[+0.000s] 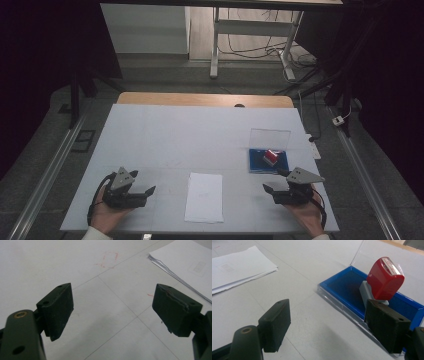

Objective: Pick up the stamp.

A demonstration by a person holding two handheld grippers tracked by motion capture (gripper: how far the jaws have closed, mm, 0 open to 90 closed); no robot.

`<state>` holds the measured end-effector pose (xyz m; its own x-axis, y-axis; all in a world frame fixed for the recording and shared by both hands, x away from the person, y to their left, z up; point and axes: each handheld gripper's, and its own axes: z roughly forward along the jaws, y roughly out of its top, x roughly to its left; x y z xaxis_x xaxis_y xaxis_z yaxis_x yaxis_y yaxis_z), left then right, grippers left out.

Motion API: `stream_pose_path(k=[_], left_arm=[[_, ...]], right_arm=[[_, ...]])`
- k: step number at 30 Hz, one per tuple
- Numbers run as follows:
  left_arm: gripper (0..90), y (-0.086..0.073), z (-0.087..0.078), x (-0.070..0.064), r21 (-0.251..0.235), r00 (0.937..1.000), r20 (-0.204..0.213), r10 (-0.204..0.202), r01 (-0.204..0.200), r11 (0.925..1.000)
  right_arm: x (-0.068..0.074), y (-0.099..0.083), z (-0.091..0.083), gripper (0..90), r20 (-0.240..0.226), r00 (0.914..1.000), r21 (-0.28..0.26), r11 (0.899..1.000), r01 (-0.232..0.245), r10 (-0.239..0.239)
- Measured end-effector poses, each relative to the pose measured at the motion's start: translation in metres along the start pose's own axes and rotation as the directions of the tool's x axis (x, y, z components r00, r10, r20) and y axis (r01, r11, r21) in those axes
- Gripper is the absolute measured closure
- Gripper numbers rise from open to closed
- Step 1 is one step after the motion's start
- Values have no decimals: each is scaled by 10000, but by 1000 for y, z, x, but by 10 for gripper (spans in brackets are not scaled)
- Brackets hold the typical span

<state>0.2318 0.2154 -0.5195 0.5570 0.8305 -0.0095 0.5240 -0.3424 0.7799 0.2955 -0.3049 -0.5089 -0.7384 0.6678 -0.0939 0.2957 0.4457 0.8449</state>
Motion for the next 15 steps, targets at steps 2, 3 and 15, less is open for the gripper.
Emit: stream_pose_path(k=[2,3,15], left_arm=[[173,0,0,0,25,10000,-21,20,-20,10000],[173,-1,0,0,72,9999,-73,88,-87,9999],[180,-1,0,-2,83,9997,-117,201,-200,9998]], right_arm=[[0,0,-1,215,19,10000,96,9999,35,-35],[0,-1,-1,218,85,9999,135,9999,61,-62],[0,-1,-2,239,16,10000,185,9998,24,-25]])
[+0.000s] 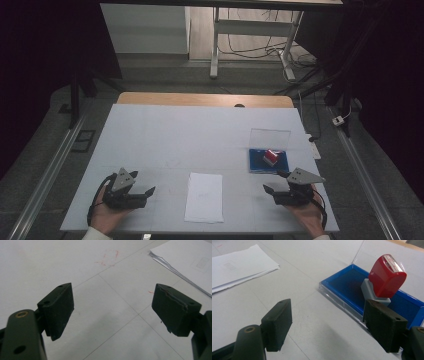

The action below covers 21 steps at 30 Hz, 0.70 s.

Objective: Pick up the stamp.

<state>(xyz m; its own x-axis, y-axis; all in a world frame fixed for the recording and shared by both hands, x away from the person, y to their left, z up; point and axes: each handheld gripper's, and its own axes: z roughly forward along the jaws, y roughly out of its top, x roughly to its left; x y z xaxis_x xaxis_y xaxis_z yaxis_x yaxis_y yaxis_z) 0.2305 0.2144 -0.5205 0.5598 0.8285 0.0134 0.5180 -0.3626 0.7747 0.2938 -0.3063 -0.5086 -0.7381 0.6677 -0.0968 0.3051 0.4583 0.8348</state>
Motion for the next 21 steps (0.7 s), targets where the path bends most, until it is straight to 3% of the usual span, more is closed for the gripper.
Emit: stream_pose_path(k=[8,10,21], left_arm=[[183,0,0,0,-39,10000,-59,-2,2,10000],[184,0,0,0,-36,10000,-68,8,-8,10000],[181,0,-1,1,-92,9999,-53,-94,94,9999]], right_arm=[[2,5,-2,257,-182,9998,-109,9999,-16,14],[3,12,-4,268,-70,9997,-79,9997,215,-215],[2,39,-7,278,-245,9996,-42,9999,158,-159]])
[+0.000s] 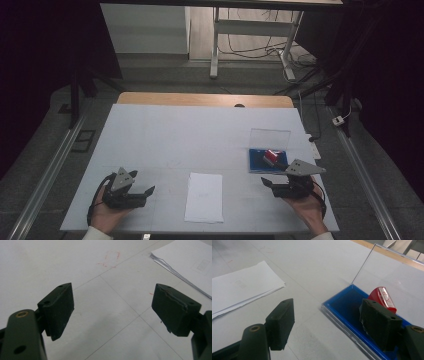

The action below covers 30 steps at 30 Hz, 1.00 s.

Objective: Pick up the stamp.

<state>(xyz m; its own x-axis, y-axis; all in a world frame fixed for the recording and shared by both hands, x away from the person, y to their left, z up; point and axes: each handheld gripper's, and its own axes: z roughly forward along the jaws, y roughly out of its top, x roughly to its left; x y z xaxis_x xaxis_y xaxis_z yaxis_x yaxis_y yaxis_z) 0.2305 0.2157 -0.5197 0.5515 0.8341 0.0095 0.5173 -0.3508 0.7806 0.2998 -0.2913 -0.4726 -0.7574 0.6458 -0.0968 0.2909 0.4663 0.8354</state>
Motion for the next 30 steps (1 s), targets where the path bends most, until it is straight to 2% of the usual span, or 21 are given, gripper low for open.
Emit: stream_pose_path(k=[3,10,16,20,25,30], left_arm=[[181,0,0,-1,9,10000,3,30,-30,10000],[181,0,1,-1,52,10000,-52,36,-36,10000],[181,-1,1,-1,89,10000,-58,36,-35,10000],[181,-1,2,0,76,10000,-82,9,-8,10000],[181,-1,2,-1,90,10000,-77,11,-11,10000],[181,-2,2,0,119,9999,-107,-5,6,9999]], right_arm=[[0,5,-1,278,71,9999,197,9998,105,-107],[-10,19,-2,283,18,10000,323,9995,28,-28],[-26,37,0,279,204,9998,422,9991,-79,70],[-34,44,1,279,343,9992,333,9992,-227,215],[-51,56,0,283,594,9970,68,9987,-498,493],[-64,57,8,279,541,9967,397,9972,-631,609]])
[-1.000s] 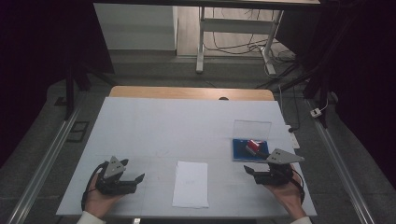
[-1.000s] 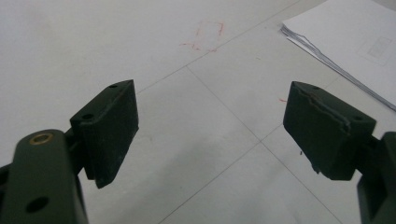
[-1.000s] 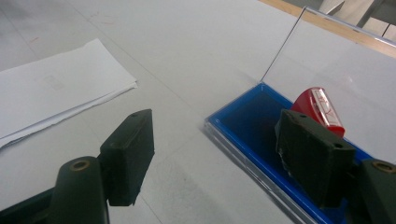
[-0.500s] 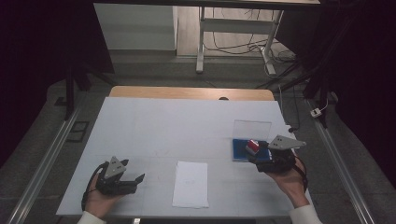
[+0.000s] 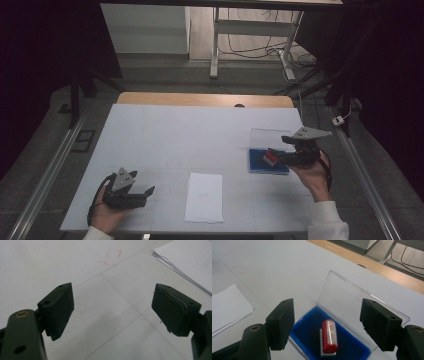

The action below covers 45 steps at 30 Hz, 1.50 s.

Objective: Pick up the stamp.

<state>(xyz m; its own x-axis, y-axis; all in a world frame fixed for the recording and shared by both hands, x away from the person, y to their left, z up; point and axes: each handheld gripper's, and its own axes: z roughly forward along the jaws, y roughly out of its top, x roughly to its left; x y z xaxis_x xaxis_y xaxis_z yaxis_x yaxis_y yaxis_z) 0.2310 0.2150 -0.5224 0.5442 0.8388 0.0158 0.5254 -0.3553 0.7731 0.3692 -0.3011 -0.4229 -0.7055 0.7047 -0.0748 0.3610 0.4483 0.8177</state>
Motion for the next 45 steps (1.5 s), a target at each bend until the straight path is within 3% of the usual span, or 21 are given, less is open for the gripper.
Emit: stream_pose_path(k=[2,11,14,28,45], left_arm=[[181,0,0,0,7,10000,6,7,-7,10000],[181,0,2,0,68,10000,-25,57,-57,10000],[181,-1,2,-1,82,10000,-19,59,-59,9999],[181,-1,3,-1,114,10000,9,87,-87,9999],[181,-2,4,0,148,9999,-14,100,-100,9998]], right_arm=[[-4,-3,3,285,-54,9999,-132,9998,-164,163],[-10,-13,29,292,-225,9997,1220,9925,85,-58],[-9,-14,33,307,-281,9996,1408,9900,93,-54],[-12,-26,42,413,-252,9996,1772,9841,-89,136],[-10,-28,45,667,-320,9995,2029,9792,70,-5]])
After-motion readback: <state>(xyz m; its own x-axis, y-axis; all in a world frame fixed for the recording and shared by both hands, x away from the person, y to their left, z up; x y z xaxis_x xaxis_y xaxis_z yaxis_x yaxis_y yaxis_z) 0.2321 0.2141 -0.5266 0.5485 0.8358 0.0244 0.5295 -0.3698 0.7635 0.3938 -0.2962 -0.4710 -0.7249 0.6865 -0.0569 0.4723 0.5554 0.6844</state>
